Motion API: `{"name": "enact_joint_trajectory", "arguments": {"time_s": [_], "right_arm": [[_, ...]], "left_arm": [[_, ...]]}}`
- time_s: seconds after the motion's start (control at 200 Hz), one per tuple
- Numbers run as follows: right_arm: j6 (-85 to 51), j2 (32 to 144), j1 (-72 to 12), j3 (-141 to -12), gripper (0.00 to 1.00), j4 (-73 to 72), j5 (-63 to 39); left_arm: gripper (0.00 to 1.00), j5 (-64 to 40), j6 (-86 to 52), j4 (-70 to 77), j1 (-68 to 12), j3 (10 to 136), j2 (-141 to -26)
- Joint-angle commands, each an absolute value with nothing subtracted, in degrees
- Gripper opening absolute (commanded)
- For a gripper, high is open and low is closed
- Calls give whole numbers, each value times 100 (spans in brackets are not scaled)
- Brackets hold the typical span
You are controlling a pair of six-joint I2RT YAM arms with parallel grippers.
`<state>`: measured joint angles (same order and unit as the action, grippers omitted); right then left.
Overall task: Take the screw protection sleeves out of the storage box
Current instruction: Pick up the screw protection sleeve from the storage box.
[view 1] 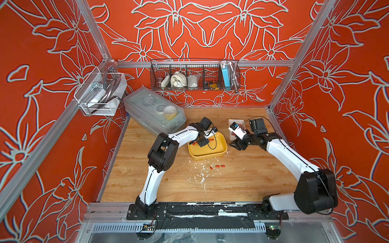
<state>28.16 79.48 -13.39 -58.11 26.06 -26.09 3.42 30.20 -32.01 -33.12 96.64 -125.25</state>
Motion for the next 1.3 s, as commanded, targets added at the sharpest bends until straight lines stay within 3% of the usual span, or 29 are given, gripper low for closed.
{"name": "enact_joint_trajectory", "arguments": {"time_s": [0.0,0.395,0.791,1.146,1.296], "right_arm": [[2803,8009,-1295,-5730,67,2601,-2765],[2830,8041,-1292,-5722,67,2628,-2786],[2848,8051,-1284,-5723,67,2637,-2773],[2831,7981,-1266,-5722,67,2628,-2738],[2813,7946,-1245,-5725,67,2624,-2740]], "left_arm": [[32,428,3041,-3375,-3357,9809,-12698],[22,466,3096,-3472,-3366,9804,-12814],[0,302,2981,-3629,-3367,10028,-12555],[0,-346,2865,-3913,-3369,9827,-11775],[0,-1243,3050,-4199,-3371,9488,-11234]]}}
